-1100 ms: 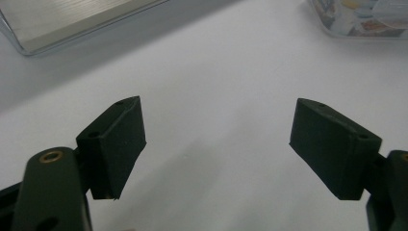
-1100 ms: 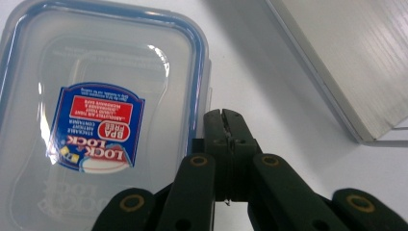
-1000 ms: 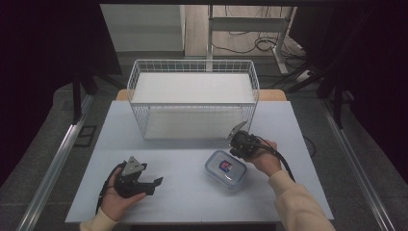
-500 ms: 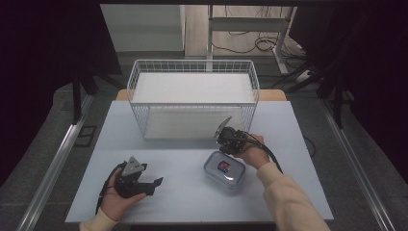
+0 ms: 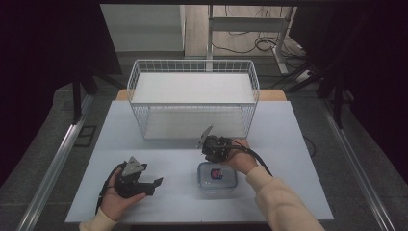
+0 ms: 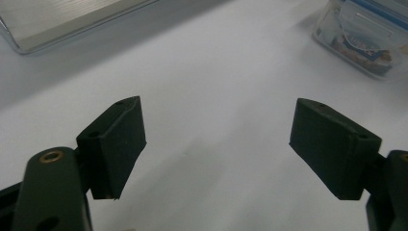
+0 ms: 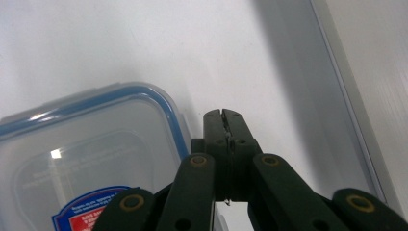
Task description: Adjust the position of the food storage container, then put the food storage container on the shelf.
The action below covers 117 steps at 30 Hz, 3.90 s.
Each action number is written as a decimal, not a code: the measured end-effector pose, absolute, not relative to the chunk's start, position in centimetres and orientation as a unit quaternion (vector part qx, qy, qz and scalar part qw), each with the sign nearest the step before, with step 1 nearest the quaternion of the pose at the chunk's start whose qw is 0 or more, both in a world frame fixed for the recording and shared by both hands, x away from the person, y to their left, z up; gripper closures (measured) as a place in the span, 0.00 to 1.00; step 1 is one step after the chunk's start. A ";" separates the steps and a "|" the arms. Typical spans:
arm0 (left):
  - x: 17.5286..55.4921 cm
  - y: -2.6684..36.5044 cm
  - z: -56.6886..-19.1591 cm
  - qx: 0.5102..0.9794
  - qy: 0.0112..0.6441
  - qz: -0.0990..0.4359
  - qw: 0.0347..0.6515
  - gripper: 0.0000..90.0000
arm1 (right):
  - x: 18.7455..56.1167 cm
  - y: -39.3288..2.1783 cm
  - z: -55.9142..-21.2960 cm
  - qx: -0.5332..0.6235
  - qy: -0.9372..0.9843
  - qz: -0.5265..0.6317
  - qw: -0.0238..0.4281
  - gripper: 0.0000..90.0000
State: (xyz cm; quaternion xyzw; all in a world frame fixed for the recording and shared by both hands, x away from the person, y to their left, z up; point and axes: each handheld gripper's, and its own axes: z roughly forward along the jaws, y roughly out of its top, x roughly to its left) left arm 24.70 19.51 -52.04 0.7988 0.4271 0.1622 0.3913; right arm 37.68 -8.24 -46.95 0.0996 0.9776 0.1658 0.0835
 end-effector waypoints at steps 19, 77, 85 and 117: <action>24.7 19.3 -52.0 0.800 0.425 0.160 0.392 0.22 | 32.9 -20.4 -46.6 0.271 0.920 0.248 0.137 1.00; 24.8 19.2 -52.3 0.794 0.433 0.149 0.400 0.22 | 27.8 -22.9 -48.7 0.375 0.804 0.458 0.062 0.18; 24.7 19.1 -52.3 0.793 0.434 0.143 0.403 0.22 | 27.9 -22.7 -48.9 0.397 0.796 0.452 0.066 0.20; 29.4 14.1 -50.6 0.717 0.515 -0.090 0.461 0.21 | 31.1 -20.2 -48.7 0.444 0.772 0.454 -0.042 0.18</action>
